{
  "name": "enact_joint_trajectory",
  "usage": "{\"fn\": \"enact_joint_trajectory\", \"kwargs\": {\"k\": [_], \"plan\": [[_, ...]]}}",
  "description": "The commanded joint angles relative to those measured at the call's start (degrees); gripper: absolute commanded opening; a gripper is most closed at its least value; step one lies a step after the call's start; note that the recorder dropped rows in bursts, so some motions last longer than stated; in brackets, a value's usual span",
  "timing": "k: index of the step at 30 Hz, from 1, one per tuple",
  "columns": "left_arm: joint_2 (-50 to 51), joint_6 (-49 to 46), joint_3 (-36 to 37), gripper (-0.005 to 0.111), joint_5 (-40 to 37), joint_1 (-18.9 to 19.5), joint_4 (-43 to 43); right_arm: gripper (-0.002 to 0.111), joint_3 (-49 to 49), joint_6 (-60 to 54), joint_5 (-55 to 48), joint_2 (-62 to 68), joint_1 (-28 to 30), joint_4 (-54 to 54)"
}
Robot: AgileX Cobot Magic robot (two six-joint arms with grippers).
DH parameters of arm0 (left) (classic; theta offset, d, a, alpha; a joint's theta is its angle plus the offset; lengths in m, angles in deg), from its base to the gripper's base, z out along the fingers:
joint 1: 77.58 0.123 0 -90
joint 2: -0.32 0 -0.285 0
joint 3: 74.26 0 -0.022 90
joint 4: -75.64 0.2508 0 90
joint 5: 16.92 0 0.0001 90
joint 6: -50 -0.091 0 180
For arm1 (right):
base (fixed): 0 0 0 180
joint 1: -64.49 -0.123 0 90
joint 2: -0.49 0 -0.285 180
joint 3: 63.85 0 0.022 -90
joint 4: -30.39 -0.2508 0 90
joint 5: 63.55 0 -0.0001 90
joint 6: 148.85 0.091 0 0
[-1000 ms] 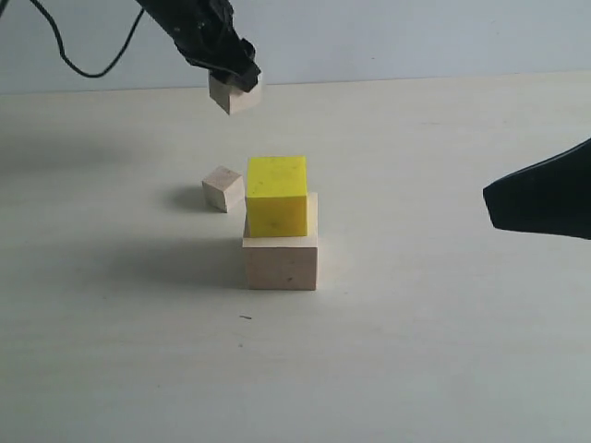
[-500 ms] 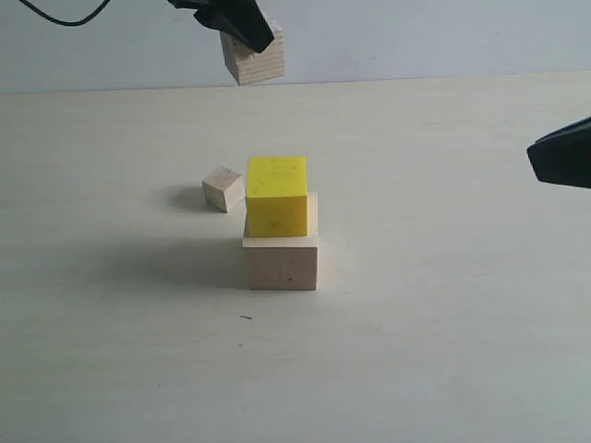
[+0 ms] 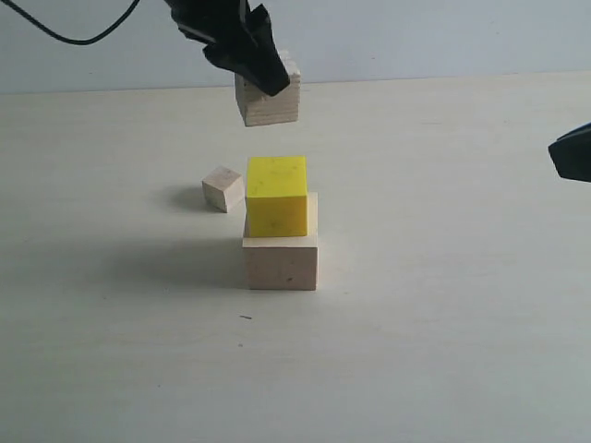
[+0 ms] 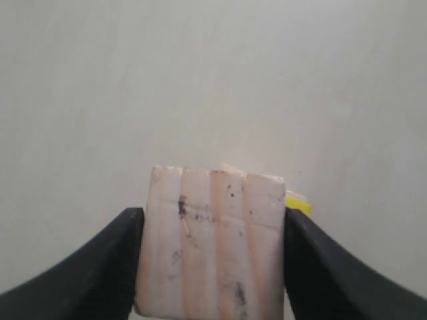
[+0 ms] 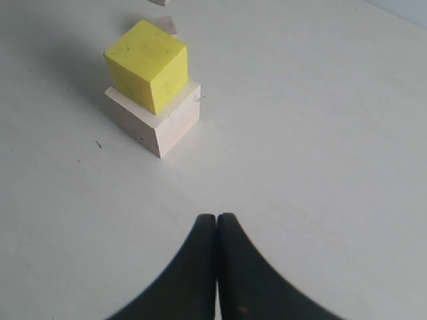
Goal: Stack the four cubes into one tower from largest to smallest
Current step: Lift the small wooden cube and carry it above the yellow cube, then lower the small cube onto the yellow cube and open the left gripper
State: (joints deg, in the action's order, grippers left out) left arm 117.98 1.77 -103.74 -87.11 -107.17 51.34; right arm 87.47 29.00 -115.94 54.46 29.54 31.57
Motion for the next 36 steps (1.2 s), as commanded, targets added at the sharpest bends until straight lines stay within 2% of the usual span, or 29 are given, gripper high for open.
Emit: {"fn": "enact_joint_trajectory", "kwargs": {"k": [1,12,23,36], "plan": [[-3.92,-5.7,4.28,0.0,0.23,0.41,-4.78,0.0,-0.17,0.27,-0.06,-0.19,-0.02,0.29],[-4.5,-10.71,8.69,0.0,0.23,-0.22,-8.11,0.0,-0.17,0.27,-1.44,-0.19,-0.02,0.29],[-0.18,-14.05,8.69,0.0,0.23,-0.31,-5.8,0.0,-0.17,0.15,-1.45,-0.19,-0.02,-0.75],[2.13,-16.09,8.69,0.0,0.23,-0.31,-7.2,0.0,-0.17,0.15,-1.45,-0.19,-0.02,-0.85]]}}
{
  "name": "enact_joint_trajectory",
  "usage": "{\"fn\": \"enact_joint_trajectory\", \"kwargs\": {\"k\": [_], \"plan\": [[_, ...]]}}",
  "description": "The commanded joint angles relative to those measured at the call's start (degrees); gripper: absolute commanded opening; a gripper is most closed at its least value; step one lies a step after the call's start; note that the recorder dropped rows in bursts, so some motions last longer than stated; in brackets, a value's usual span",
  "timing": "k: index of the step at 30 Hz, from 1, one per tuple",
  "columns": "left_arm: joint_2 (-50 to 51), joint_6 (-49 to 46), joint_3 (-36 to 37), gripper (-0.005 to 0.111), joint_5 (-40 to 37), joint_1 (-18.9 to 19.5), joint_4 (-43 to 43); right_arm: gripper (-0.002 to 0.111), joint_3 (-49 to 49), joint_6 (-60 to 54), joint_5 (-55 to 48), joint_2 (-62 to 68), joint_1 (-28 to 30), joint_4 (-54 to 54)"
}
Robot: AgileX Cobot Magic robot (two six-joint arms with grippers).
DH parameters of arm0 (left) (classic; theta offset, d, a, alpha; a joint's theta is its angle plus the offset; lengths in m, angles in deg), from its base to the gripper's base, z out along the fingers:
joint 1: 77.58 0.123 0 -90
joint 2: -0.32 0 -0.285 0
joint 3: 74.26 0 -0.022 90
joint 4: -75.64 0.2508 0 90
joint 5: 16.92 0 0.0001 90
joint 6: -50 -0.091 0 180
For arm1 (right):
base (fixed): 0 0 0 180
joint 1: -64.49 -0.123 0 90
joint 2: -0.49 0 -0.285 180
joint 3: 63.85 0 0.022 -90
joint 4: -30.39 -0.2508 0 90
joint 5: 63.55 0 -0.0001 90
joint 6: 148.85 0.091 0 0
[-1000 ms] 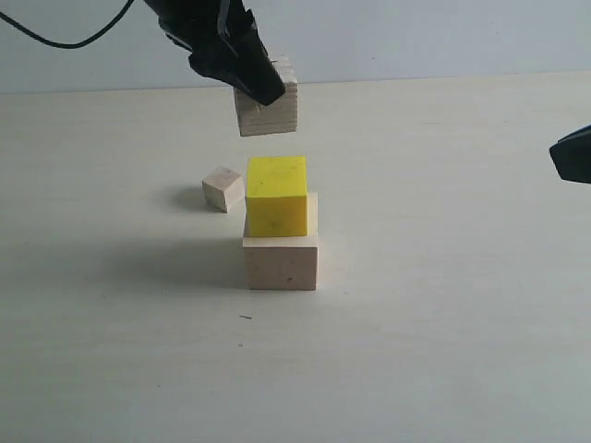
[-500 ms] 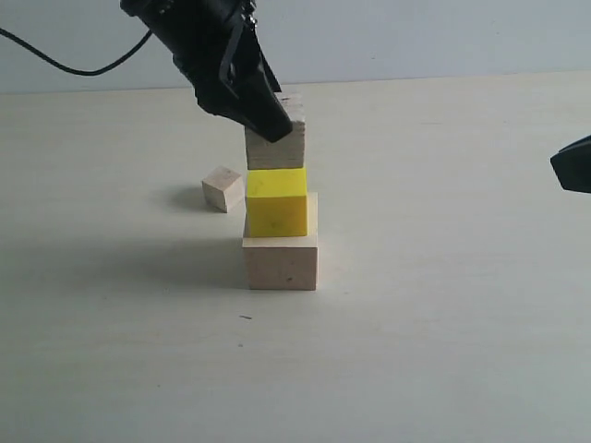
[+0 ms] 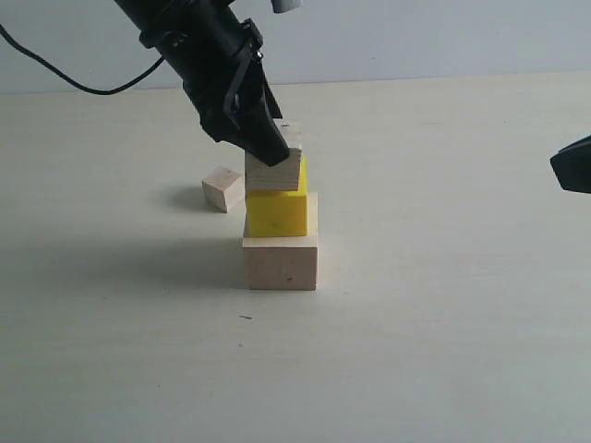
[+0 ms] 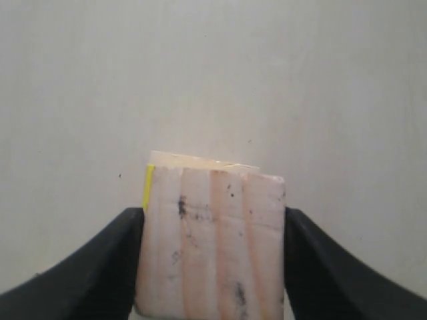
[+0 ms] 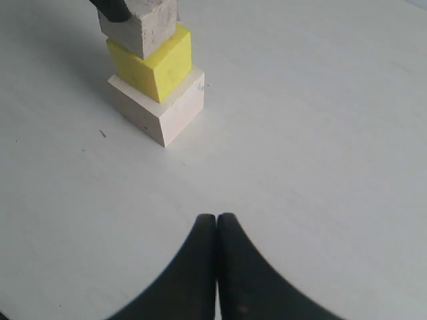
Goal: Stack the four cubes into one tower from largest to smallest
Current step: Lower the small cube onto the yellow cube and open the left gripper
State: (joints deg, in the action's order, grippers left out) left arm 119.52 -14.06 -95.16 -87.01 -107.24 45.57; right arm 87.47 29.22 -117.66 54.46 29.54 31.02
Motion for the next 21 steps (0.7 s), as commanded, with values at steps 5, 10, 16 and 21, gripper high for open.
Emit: {"fn": "enact_joint_trajectory", "kwargs": {"k": [5,10,16,21], "plan": [[0.71,-0.68,0.11,0.0,0.64,-0.25,-1.44,0.0,-0.17,0.04,0.27,-0.19,-0.02,-0.63],[0.71,-1.65,0.11,0.0,0.78,-0.14,-0.87,0.0,-0.17,0.04,0.27,-0.19,-0.02,-0.63],[0.71,-1.65,0.11,0.0,0.78,-0.04,-0.04,0.0,-0.17,0.04,0.27,-0.19,-0.02,-0.63],[0.71,-1.65,0.11,0.0,0.78,-0.04,-0.04,0.0,-0.17,0.04,0.27,-0.19,-0.02,-0.63]]}}
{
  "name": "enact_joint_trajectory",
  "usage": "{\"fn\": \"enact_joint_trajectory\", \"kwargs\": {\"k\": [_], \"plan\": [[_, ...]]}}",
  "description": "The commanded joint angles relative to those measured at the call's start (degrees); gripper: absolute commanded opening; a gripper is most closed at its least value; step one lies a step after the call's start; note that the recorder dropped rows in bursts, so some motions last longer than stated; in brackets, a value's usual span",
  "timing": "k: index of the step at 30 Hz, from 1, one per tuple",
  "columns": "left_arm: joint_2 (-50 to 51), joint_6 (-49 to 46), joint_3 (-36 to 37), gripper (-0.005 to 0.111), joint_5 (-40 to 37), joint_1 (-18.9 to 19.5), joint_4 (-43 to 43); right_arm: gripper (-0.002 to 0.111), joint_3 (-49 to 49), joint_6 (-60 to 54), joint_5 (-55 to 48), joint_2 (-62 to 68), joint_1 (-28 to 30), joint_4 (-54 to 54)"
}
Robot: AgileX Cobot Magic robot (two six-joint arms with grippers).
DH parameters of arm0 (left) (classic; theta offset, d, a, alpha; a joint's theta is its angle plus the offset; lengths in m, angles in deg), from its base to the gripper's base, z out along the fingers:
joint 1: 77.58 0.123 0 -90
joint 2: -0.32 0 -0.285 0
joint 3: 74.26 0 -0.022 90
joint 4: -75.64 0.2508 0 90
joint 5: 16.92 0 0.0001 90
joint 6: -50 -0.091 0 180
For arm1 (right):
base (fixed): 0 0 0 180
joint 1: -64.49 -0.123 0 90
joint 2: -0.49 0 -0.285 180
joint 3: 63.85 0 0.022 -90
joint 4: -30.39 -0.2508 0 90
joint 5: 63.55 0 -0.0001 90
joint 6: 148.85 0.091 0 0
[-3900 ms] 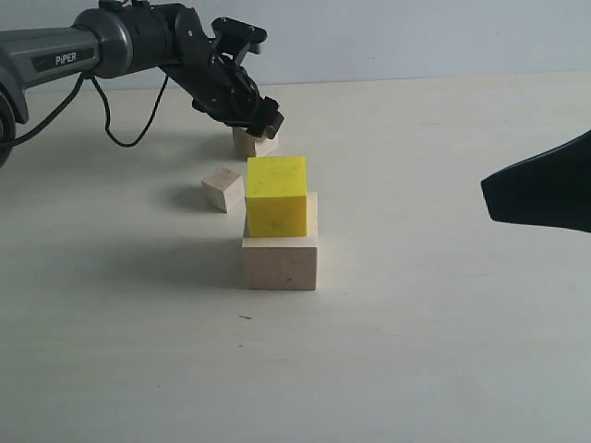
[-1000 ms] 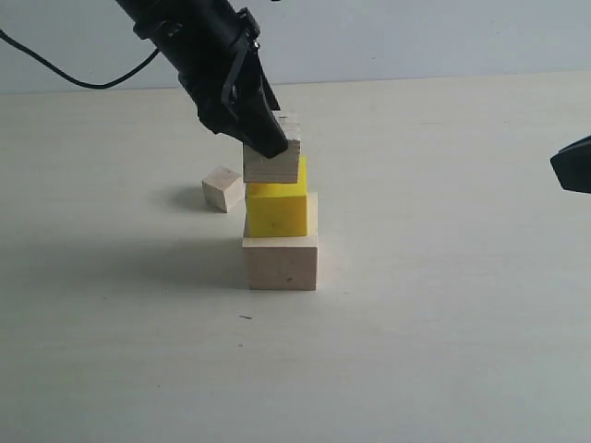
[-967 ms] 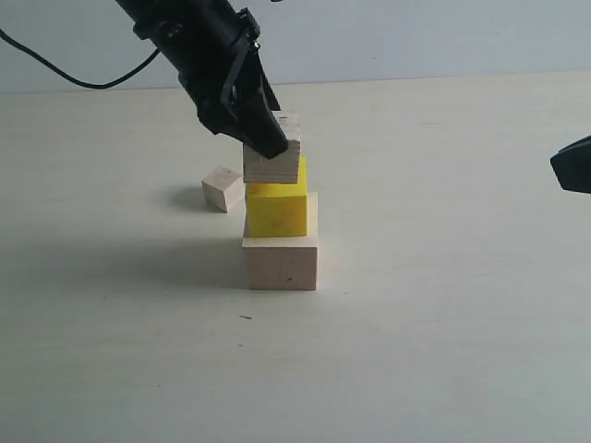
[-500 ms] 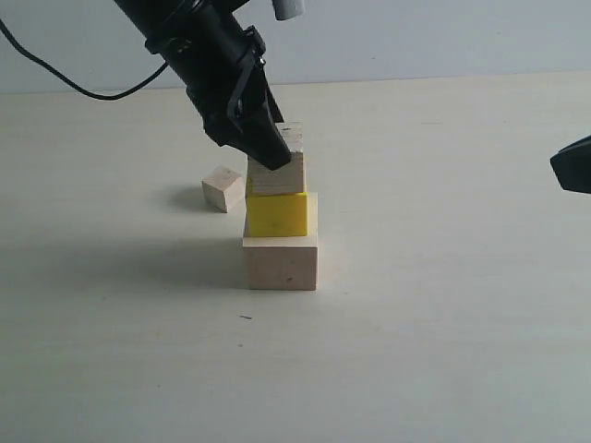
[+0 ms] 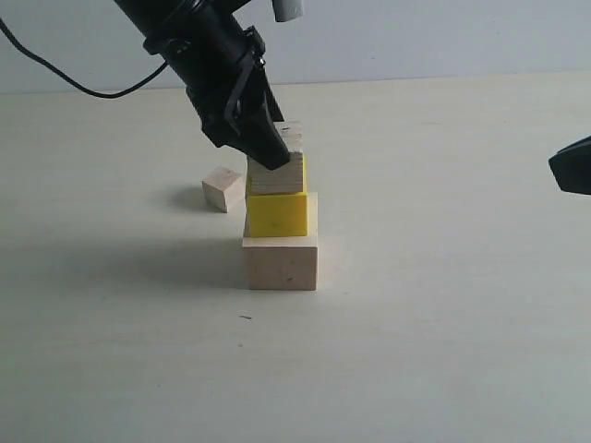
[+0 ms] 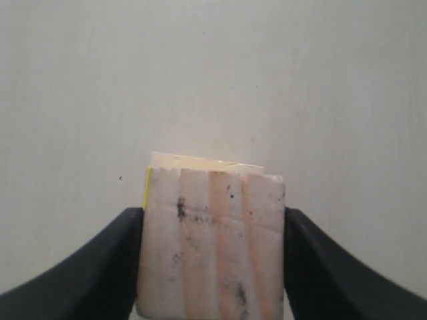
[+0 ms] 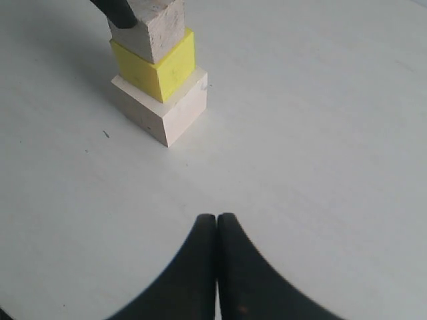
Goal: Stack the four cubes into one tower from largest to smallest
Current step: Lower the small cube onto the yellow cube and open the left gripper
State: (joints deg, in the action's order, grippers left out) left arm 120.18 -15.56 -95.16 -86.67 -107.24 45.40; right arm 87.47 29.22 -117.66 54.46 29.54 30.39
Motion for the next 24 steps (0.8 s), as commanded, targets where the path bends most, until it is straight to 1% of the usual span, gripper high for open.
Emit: {"fn": "enact_joint_trajectory", "kwargs": {"k": [1,3,4,6,8,10,11,12,13,14,24], "plan": [[0.06,-0.3,0.11,0.0,0.33,-0.04,0.13,0.0,-0.17,0.04,0.27,-0.19,-0.02,0.0],[0.06,-0.44,0.11,0.001,-0.22,-0.04,0.13,0.0,-0.17,0.04,0.27,-0.19,-0.02,0.0],[0.06,-0.44,0.11,0.003,-0.22,-0.04,0.13,0.0,-0.17,0.04,0.27,-0.19,-0.02,0.0],[0.06,-0.44,0.11,0.014,-0.22,-0.04,0.13,0.0,-0.17,0.04,0.27,-0.19,-0.02,0.0],[0.06,-0.44,0.11,0.034,-0.22,-0.04,0.13,0.0,-0.17,0.04,0.27,-0.19,-0.02,0.0],[0.06,-0.44,0.11,0.06,-0.22,-0.04,0.13,0.0,-0.17,0.04,0.27,-0.19,-0.02,-0.36],[0.06,-0.44,0.11,0.075,-0.22,-0.04,0.01,0.0,-0.17,0.04,0.27,-0.19,-0.02,-0.85],[0.06,-0.44,0.11,0.087,-0.22,-0.04,0.01,0.0,-0.17,0.04,0.27,-0.19,-0.02,-1.26],[0.06,-0.09,0.11,0.093,0.18,-0.04,-0.09,0.0,-0.17,0.04,0.27,-0.19,-0.02,-1.56],[0.06,0.04,0.11,0.095,0.31,-0.04,-0.39,0.0,-0.17,0.04,0.27,-0.19,-0.02,-1.56],[-0.99,0.04,0.11,0.095,0.21,-0.14,-0.6,0.0,-0.17,0.04,0.27,-0.19,-0.02,-1.56]]}}
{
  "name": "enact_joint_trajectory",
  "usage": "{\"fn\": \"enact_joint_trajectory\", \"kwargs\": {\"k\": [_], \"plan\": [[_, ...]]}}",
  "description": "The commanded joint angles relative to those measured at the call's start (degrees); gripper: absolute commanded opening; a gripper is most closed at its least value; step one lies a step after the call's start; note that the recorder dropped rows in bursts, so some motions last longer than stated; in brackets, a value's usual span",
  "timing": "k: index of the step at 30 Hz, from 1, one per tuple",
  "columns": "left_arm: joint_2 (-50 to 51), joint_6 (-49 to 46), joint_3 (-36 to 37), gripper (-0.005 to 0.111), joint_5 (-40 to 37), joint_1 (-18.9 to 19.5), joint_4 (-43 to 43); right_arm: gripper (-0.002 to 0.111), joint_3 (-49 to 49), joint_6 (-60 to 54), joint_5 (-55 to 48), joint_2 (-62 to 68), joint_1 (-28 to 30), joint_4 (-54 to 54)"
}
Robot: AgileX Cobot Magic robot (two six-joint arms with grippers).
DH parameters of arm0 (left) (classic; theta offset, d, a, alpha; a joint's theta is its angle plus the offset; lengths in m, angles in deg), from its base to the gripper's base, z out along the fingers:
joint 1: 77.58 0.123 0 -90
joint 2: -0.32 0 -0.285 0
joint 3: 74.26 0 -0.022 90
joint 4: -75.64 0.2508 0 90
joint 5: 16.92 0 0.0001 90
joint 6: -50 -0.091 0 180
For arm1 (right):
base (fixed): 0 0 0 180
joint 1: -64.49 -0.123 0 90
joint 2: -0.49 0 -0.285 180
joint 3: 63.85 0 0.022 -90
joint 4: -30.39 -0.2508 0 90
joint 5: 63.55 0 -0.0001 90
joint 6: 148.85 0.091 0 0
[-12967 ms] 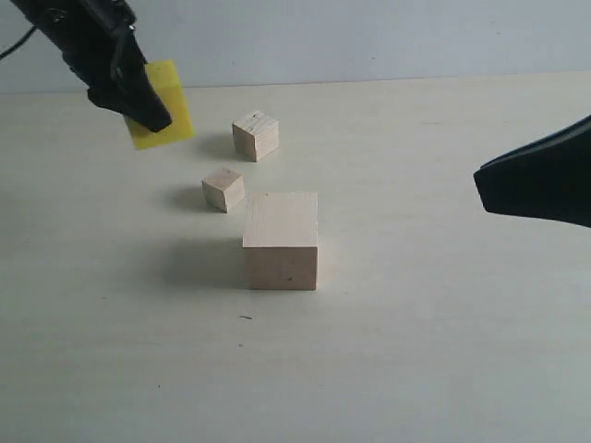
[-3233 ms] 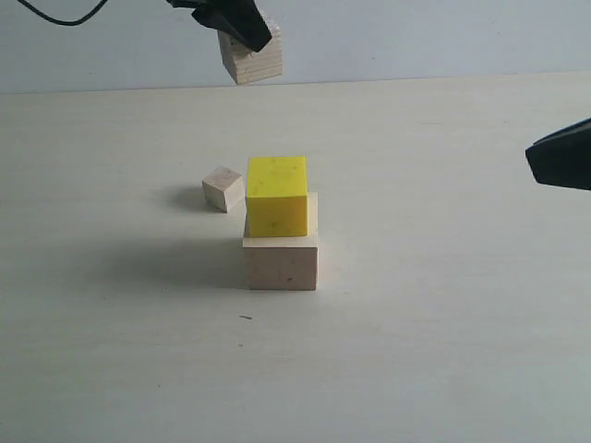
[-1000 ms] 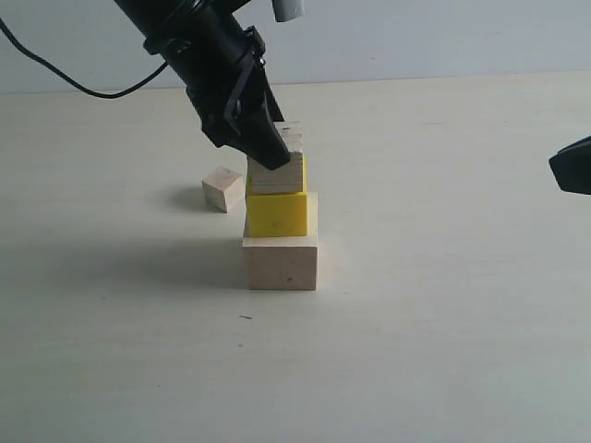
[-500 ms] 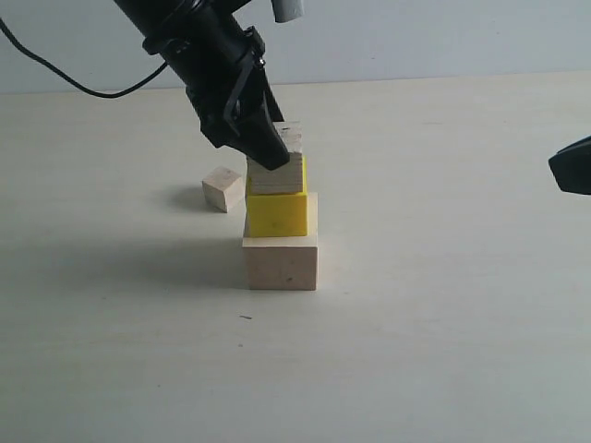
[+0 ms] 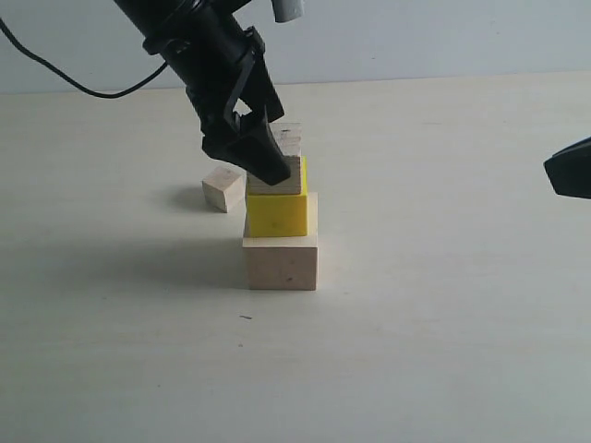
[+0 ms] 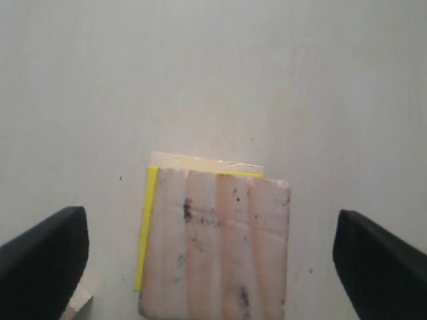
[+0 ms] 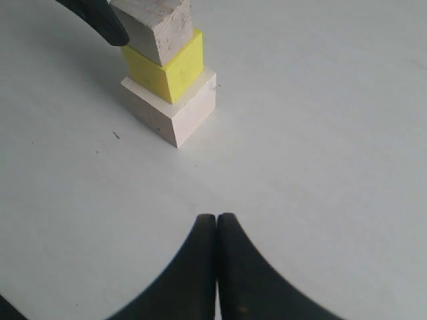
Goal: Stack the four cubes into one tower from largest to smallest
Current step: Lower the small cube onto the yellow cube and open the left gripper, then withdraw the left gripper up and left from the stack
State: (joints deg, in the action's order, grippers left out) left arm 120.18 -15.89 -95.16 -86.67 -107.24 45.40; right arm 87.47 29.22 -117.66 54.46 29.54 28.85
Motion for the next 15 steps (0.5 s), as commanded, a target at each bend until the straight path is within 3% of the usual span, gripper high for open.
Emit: {"fn": "enact_joint_trajectory", "kwargs": {"k": [1,12,15], "plan": [[-1.34,0.49,0.11,0.095,0.21,-0.14,-0.6,0.0,-0.17,0.04,0.27,-0.19,-0.02,-0.02],[-9.0,4.27,0.11,0.095,-0.21,-0.14,-0.88,0.0,-0.17,0.04,0.27,-0.19,-0.02,-0.02],[-11.47,10.35,0.11,0.082,2.62,-0.14,4.44,0.0,-0.17,0.04,0.27,-0.19,-0.02,-0.02]]}}
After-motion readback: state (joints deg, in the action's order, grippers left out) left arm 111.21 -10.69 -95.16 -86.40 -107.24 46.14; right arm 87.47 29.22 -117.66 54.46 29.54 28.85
